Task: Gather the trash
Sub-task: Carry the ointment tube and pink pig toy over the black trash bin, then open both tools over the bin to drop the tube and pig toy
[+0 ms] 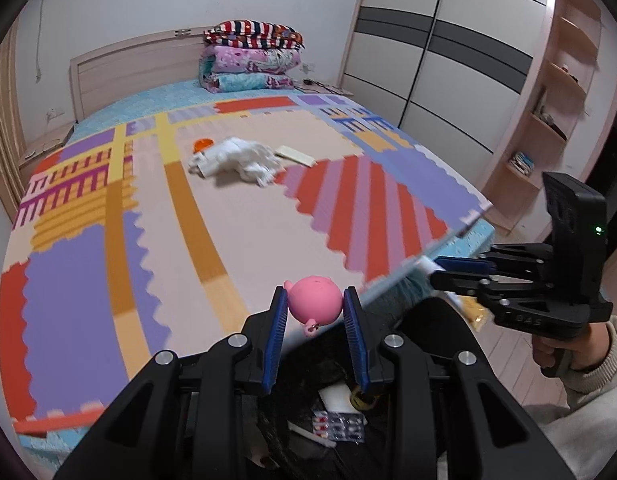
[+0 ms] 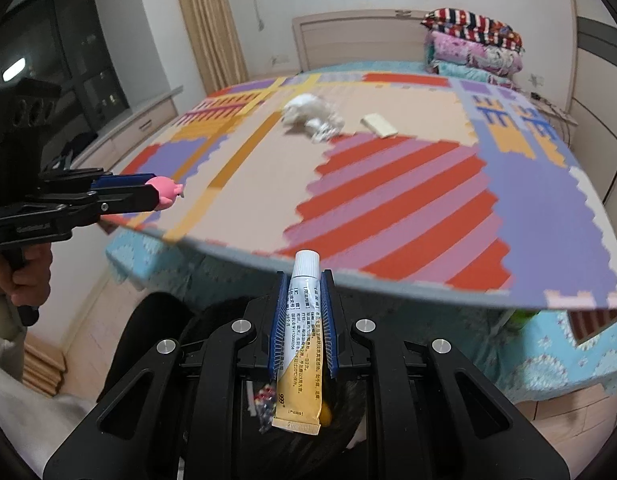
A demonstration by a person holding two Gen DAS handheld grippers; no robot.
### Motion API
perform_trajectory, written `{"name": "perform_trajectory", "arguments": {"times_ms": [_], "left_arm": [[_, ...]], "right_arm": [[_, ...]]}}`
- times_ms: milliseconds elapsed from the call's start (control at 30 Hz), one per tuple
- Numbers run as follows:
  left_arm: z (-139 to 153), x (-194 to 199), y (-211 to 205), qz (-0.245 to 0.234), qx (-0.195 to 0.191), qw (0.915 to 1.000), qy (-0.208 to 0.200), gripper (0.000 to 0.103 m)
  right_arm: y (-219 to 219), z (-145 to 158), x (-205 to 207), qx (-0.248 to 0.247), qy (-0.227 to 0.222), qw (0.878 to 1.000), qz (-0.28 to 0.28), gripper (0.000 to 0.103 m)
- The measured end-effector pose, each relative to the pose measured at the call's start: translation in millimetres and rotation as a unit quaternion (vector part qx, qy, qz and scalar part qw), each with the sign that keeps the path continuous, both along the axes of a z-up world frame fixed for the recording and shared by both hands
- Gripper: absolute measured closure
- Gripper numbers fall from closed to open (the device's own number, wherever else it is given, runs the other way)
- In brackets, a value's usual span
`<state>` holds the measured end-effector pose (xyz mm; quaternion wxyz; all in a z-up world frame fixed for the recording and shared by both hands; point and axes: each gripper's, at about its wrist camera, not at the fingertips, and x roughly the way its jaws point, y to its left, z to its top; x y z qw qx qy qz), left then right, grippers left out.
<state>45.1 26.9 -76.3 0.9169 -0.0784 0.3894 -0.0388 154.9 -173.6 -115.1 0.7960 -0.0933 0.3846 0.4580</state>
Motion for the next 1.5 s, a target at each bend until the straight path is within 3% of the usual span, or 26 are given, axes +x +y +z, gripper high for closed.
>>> {"name": "perform_trajectory", "arguments": {"times_ms": [167,500,700,1033,1367,1500], "left_arm": [[-17.3,-13.6,-14.3,-0.012,-0.004,0.9998,0.017,0.075],[-80.0,-19.1,-25.8,-0.021,-0.031,0.9961,0.080,0.075],[-122.0,-13.0,-28.1,-0.023,-0.041,0.9911,0.124,0.075],[-169.8,-6.5,-34.8,-0.034,-0.052,0.9822,0.177,0.075],[-180.9,-3.9,-32.9,-0.030,-0.055,0.9781,0.199,0.075],[-177.1,-3.4,-32.7,-0.028,-0.070,0.9773,0.198,0.071]], "right_arm": [[6.7,-17.8,-12.0,-0.016,0.019,1.000,0.017,0.085],[20.7,-67.4,-20.3,-0.065,0.066,0.995,0.037,0.085],[27.2,-102.2,-20.8,-0.098,0.099,0.989,0.042,0.085],[32.9,-134.0,-16.7,-0.133,0.124,0.982,0.044,0.085],[35.4,-143.4,-16.2,-0.138,0.126,0.981,0.054,0.085],[32.1,-137.2,-16.3,-0.126,0.121,0.983,0.053,0.071]]}}
